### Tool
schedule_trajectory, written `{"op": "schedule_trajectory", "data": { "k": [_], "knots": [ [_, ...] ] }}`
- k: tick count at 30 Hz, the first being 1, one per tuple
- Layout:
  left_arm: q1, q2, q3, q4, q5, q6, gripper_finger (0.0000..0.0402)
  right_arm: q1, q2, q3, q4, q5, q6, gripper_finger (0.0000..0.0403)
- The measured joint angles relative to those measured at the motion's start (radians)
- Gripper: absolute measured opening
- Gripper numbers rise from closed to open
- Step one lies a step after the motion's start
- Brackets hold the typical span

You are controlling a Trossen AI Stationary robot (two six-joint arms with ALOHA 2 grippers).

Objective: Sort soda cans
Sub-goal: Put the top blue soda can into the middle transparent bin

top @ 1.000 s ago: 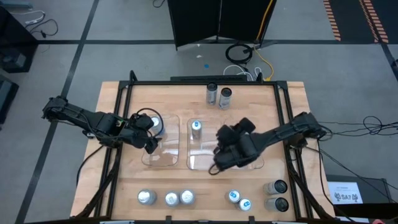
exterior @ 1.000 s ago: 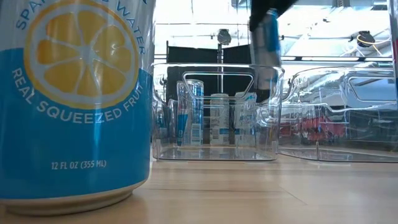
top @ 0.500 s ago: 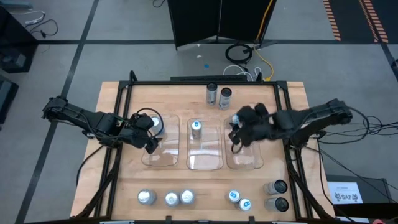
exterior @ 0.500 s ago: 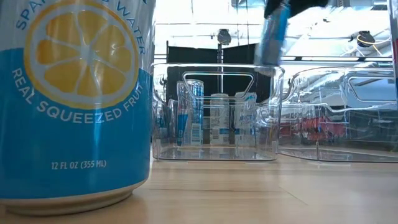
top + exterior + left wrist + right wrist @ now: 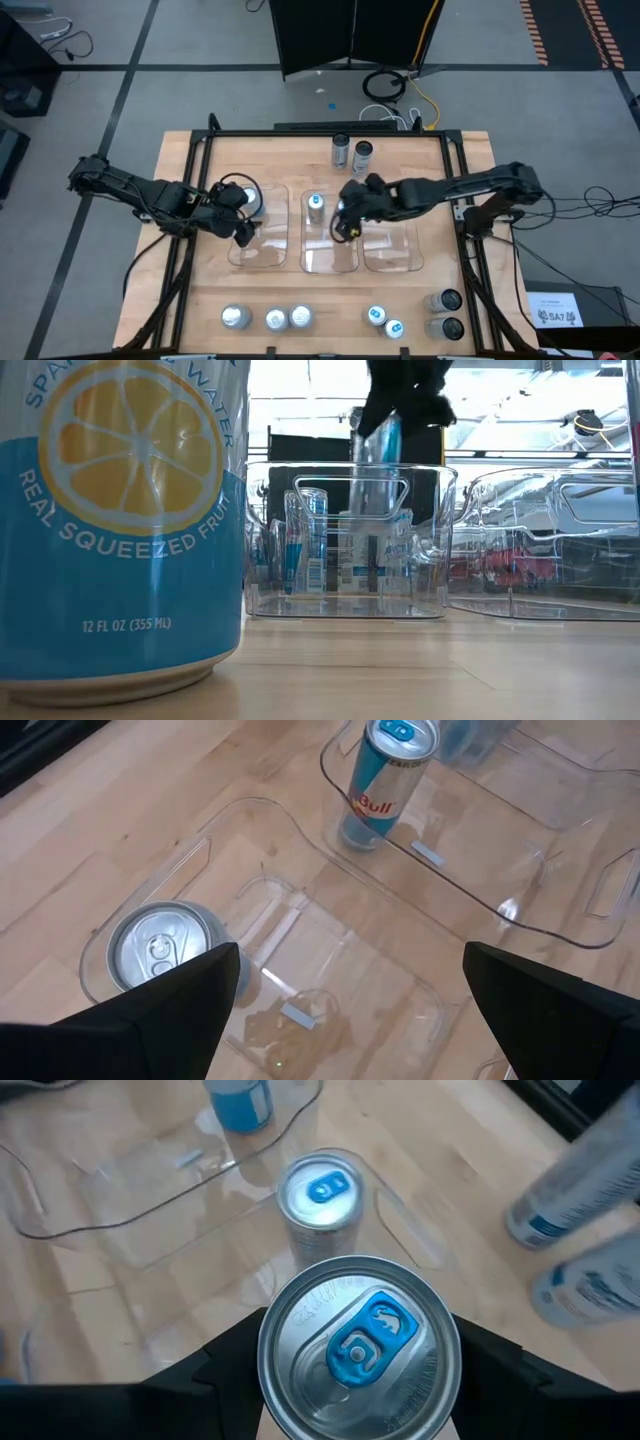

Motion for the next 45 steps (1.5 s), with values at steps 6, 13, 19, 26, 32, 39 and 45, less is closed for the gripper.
{"op": "schedule_trajectory", "data": {
  "k": [6, 13, 19, 26, 32, 39, 45],
  "knots": [
    [0.0, 0.0, 0.0, -0.001, 0.0, 0.0, 0.0393, -0.057, 0.089, 0.0, 0.01, -0.03, -0.059, 0.0229],
    [0.0, 0.0, 0.0, -0.004, 0.0, 0.001, 0.0393, -0.111, 0.136, 0.0, 0.054, -0.054, -0.123, 0.0233],
    [0.0, 0.0, 0.0, -0.005, 0.0, 0.007, 0.0393, -0.137, 0.162, -0.051, 0.102, -0.094, -0.13, 0.0235],
    [0.0, 0.0, 0.0, -0.005, 0.0, 0.007, 0.0393, -0.149, 0.145, -0.121, 0.23, -0.109, -0.128, 0.0235],
    [0.0, 0.0, 0.0, -0.005, 0.0, 0.007, 0.0393, -0.163, 0.142, -0.122, 0.232, -0.129, -0.128, 0.0235],
    [0.0, 0.0, 0.0, -0.005, 0.0, 0.007, 0.0393, -0.167, 0.142, -0.123, 0.233, -0.127, -0.114, 0.0236],
    [0.0, 0.0, 0.0, -0.004, 0.0, 0.007, 0.0393, -0.167, 0.142, -0.123, 0.232, -0.126, -0.116, 0.0236]
  ]
}}
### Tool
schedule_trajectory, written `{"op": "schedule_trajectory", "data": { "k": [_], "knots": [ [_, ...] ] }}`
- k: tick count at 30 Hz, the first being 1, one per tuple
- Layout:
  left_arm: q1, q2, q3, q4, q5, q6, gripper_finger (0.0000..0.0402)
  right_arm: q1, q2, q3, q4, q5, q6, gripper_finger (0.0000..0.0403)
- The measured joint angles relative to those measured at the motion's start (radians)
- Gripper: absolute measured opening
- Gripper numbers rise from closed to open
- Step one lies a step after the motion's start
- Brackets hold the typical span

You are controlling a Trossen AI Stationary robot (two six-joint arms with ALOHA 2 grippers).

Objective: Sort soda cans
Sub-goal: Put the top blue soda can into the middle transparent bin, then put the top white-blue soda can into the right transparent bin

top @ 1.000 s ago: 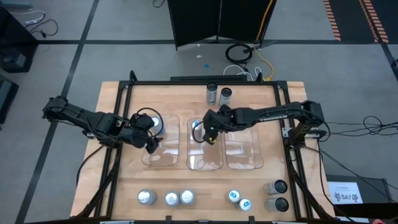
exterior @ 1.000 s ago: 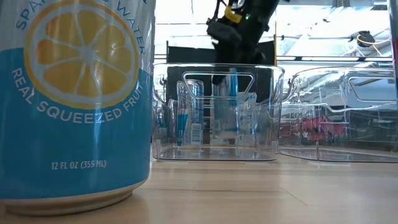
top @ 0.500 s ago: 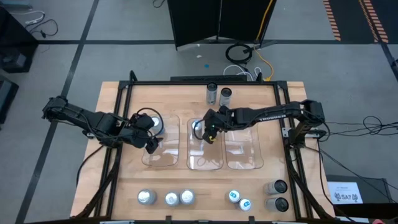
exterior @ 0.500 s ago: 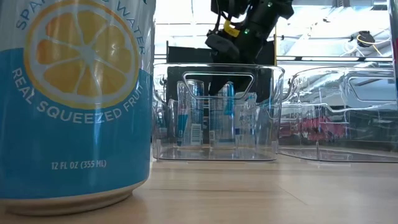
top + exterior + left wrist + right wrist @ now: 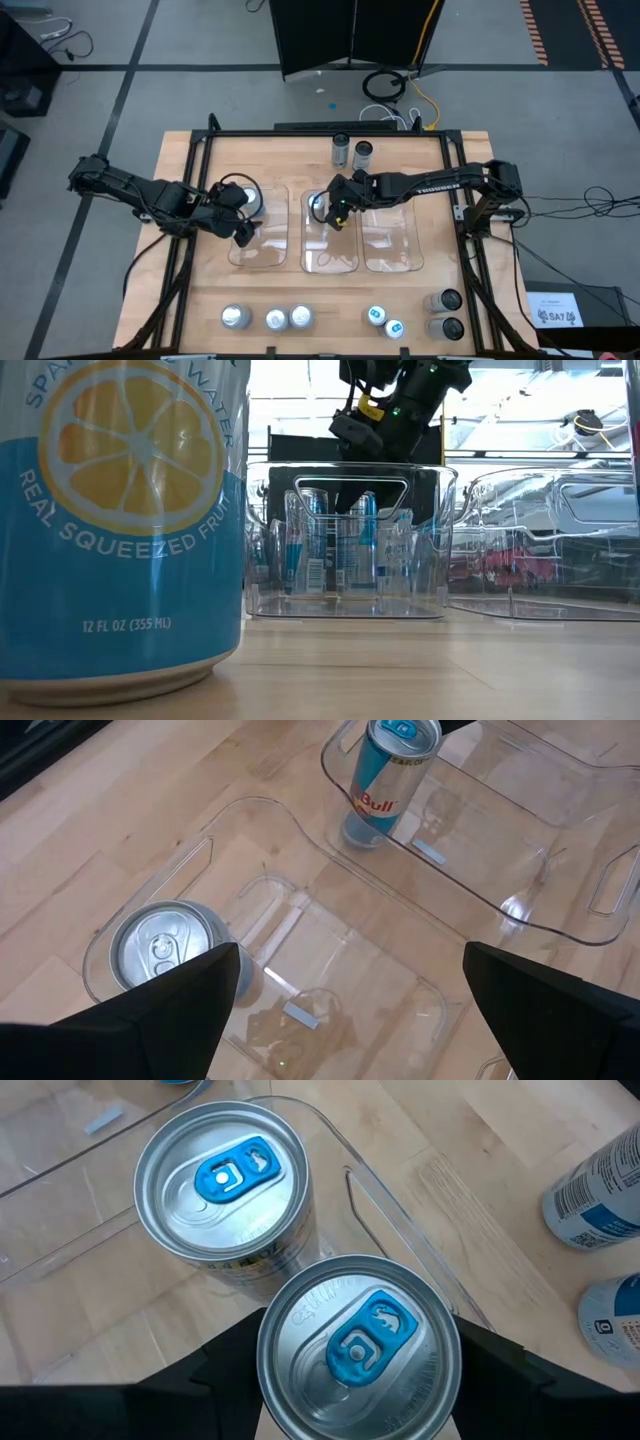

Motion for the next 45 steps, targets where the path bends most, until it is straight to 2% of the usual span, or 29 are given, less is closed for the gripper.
{"op": "schedule_trajectory", "data": {
  "k": [7, 16, 23, 26, 31, 34, 38, 45],
  "knots": [
    [0.0, 0.0, 0.0, 0.0, 0.0, -0.001, 0.0393, 0.0, 0.0, 0.0, 0.0, 0.001, -0.001, 0.024],
    [0.0, 0.0, 0.0, 0.0, 0.0, -0.005, 0.0393, -0.001, -0.023, -0.003, -0.013, 0.01, -0.008, 0.0305],
    [0.0, 0.0, 0.0, 0.001, 0.0, -0.005, 0.0393, -0.001, -0.116, -0.002, -0.01, 0.013, -0.013, 0.0316],
    [0.0, 0.0, 0.0, 0.001, 0.0, -0.006, 0.0393, -0.001, -0.181, -0.002, -0.011, 0.068, -0.025, 0.0316],
    [0.0, 0.0, 0.0, 0.001, 0.0, -0.006, 0.0393, -0.009, -0.277, -0.002, -0.008, 0.225, -0.024, 0.0316],
    [0.0, 0.0, 0.0, 0.001, 0.0, -0.006, 0.0393, -0.036, -0.316, -0.001, 0.003, 0.258, 0.008, 0.0316],
    [0.0, 0.0, 0.0, 0.001, 0.0, -0.006, 0.0393, -0.082, -0.335, -0.001, 0.032, 0.239, 0.024, 0.0316],
    [0.0, 0.0, 0.0, 0.001, 0.0, -0.004, 0.0393, -0.192, -0.293, 0.081, 0.04, 0.028, 0.025, 0.0315]
  ]
}}
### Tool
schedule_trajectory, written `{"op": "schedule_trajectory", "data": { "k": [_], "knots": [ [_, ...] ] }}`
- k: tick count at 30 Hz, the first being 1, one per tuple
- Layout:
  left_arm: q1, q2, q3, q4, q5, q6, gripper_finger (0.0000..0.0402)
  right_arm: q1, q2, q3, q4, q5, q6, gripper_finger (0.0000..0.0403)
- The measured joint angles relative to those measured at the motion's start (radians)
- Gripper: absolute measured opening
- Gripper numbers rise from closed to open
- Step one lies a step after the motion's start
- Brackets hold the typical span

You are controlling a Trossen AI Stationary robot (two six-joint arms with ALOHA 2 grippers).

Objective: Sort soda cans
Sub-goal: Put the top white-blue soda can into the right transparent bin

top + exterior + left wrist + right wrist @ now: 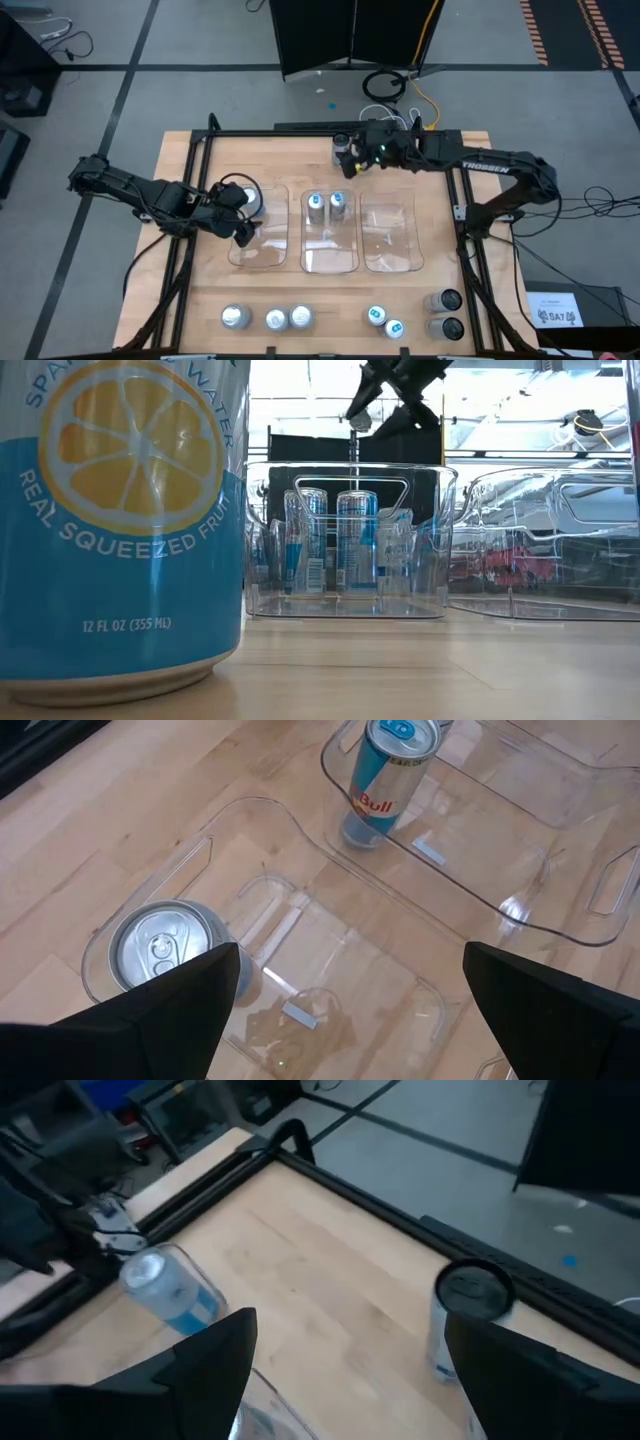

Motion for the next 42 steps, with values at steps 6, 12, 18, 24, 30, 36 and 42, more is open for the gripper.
{"op": "schedule_trajectory", "data": {
  "k": [6, 12, 18, 24, 30, 36, 42],
  "knots": [
    [0.0, 0.0, 0.0, 0.0, 0.0, 0.001, 0.0393, -0.077, 0.104, 0.197, -0.165, -0.029, 0.003, 0.0315],
    [0.0, 0.0, 0.0, 0.0, 0.0, 0.0, 0.0393, -0.143, 0.27, 0.456, -0.475, -0.029, 0.002, 0.0315],
    [0.0, 0.0, 0.0, 0.0, 0.0, 0.0, 0.0393, -0.174, 0.434, 0.634, -0.624, -0.034, -0.028, 0.0315],
    [0.0, 0.0, 0.0, 0.0, 0.0, 0.0, 0.0393, -0.224, 0.523, 0.648, -0.618, -0.161, -0.054, 0.0315],
    [0.0, 0.0, 0.0, 0.0, -0.001, 0.005, 0.0393, -0.26, 0.559, 0.648, -0.611, -0.154, -0.085, 0.0315],
    [0.0, 0.0, 0.0, -0.001, -0.008, 0.007, 0.0393, -0.28, 0.558, 0.648, -0.612, -0.112, -0.086, 0.0315],
    [0.0, 0.0, 0.0, -0.001, -0.013, 0.007, 0.0393, -0.281, 0.586, 0.648, -0.613, -0.136, -0.102, 0.0315]
  ]
}}
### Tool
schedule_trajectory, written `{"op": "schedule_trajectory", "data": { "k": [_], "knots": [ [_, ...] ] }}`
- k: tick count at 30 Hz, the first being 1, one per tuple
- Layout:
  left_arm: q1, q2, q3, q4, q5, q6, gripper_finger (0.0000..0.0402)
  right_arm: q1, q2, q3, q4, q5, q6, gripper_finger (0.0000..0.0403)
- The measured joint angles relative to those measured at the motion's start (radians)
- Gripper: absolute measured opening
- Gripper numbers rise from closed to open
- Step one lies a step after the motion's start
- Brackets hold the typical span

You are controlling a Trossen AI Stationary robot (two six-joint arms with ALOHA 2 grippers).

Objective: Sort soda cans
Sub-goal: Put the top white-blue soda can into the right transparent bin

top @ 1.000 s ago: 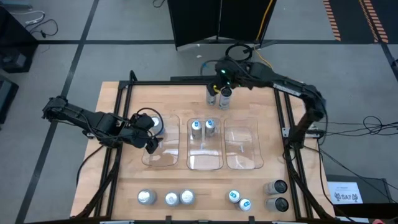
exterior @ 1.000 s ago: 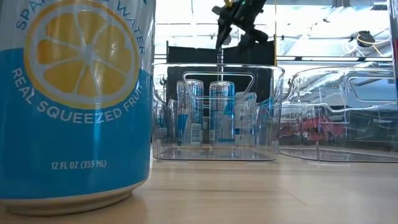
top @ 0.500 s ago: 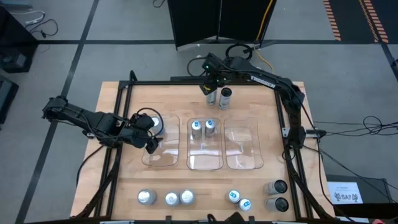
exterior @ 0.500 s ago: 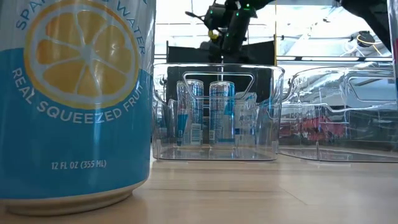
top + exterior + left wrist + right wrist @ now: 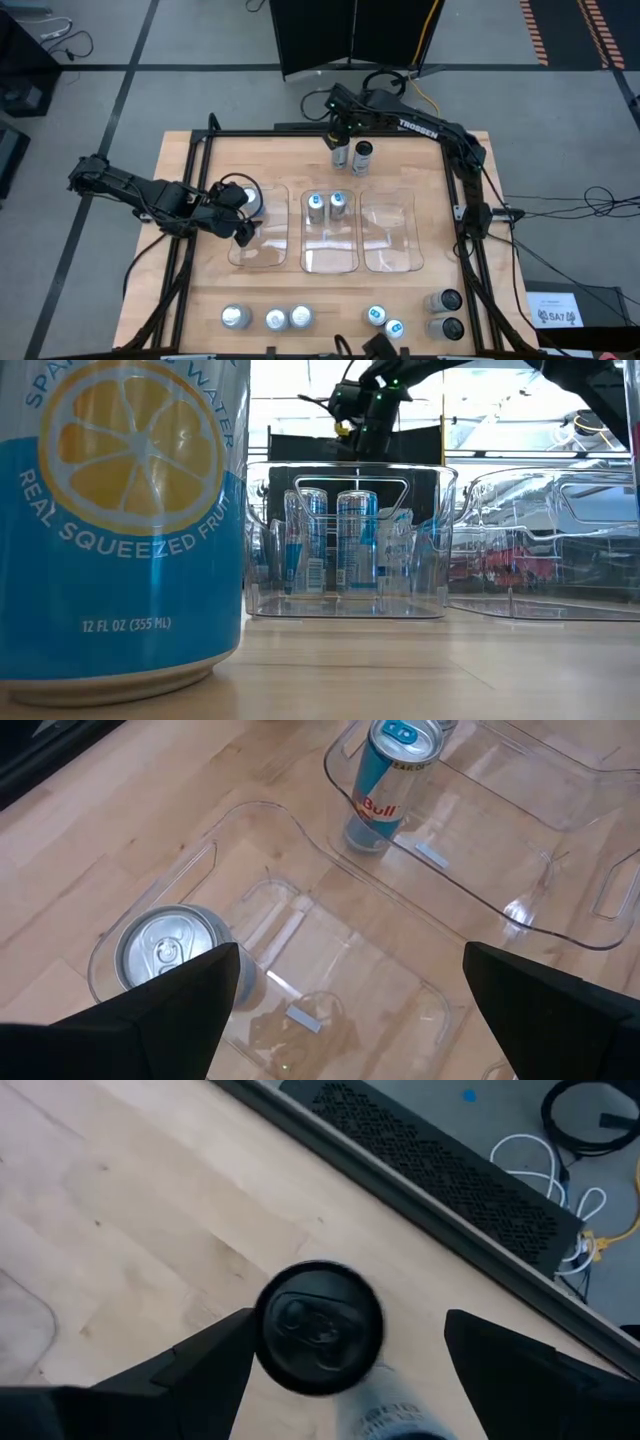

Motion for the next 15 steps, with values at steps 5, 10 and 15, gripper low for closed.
{"op": "schedule_trajectory", "data": {
  "k": [5, 10, 15],
  "knots": [
    [0.0, 0.0, 0.0, -0.001, -0.002, 0.0, 0.0393, -0.001, 0.037, -0.001, -0.008, -0.027, -0.014, 0.0315],
    [0.0, 0.0, 0.0, 0.0, -0.002, 0.0, 0.0393, -0.004, 0.068, -0.001, -0.007, -0.031, -0.027, 0.0315],
    [0.0, 0.0, 0.0, -0.001, -0.002, 0.0, 0.0393, -0.004, 0.097, -0.001, -0.012, -0.031, -0.036, 0.0315]
  ]
}}
